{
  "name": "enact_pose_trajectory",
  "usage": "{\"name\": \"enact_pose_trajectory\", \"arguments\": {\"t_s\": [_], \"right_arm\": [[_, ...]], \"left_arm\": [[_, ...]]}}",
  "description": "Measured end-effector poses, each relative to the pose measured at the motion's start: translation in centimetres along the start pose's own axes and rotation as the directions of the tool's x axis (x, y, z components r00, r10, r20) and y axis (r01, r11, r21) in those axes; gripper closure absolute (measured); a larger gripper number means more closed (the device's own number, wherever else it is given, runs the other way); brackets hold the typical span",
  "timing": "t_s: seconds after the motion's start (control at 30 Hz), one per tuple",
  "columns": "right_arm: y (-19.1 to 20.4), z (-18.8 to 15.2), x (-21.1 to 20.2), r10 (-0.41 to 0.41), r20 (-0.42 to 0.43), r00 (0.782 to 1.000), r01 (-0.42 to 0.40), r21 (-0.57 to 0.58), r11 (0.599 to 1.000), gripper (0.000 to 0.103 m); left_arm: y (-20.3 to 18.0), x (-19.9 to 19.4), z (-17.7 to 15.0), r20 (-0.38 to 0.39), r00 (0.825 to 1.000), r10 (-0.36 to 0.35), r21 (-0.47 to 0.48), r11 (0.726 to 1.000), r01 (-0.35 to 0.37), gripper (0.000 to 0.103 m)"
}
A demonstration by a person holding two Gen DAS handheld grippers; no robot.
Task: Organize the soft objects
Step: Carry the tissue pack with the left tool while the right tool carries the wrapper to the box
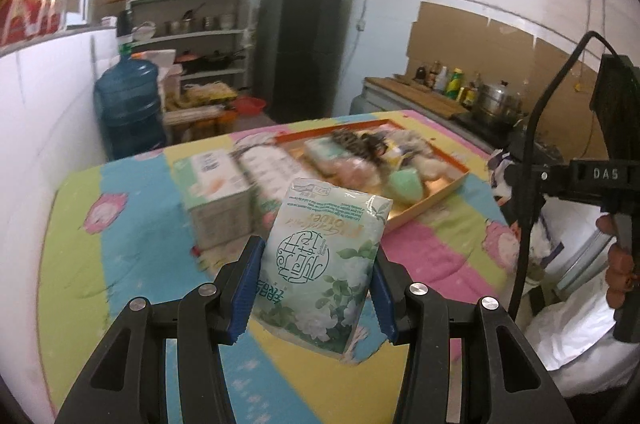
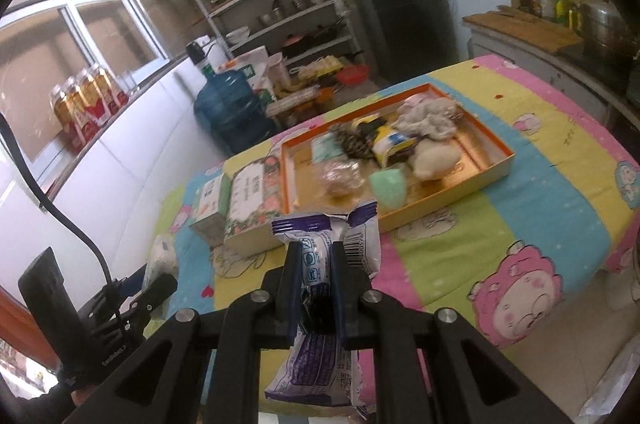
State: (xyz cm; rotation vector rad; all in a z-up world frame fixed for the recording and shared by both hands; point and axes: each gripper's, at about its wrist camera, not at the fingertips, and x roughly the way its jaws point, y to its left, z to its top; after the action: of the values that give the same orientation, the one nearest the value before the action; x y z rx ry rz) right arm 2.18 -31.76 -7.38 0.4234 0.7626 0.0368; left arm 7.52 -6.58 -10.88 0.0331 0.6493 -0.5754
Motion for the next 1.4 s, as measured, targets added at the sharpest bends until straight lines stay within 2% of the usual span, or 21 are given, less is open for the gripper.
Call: {"name": "enact_pose_trajectory", "arguments": {"t_s": [0.3,0.77,1.17,1.4], "right_arm": [[-3.4,2.3,-0.3,0.009,0.028,1.0,-0.009,0.018,1.0,0.089],[-9.3,7.6,1.9,0.057,0.009,0.998,-0.057,-0.007,0.998,0.089],[-13.0,12.6,6.4,0.141,-0.047,0.989,-0.144,-0.059,0.988,0.089],[-13.6,15.3,10.4,0.166,-0.105,0.98,-0.181,-0.154,0.971,0.089]], "left_arm": [[-3.5,2.4,2.9,0.012,1.0,-0.009,0.009,1.0,0.009,0.052],[-8.4,8.5,7.1,-0.006,1.0,0.013,-0.006,1.0,-0.013,0.052],[-10.7,13.7,9.8,-0.022,0.996,0.086,-0.068,0.994,-0.087,0.052],[-11.6,17.1,10.7,-0.052,0.992,0.119,-0.106,0.987,-0.124,0.052]]}}
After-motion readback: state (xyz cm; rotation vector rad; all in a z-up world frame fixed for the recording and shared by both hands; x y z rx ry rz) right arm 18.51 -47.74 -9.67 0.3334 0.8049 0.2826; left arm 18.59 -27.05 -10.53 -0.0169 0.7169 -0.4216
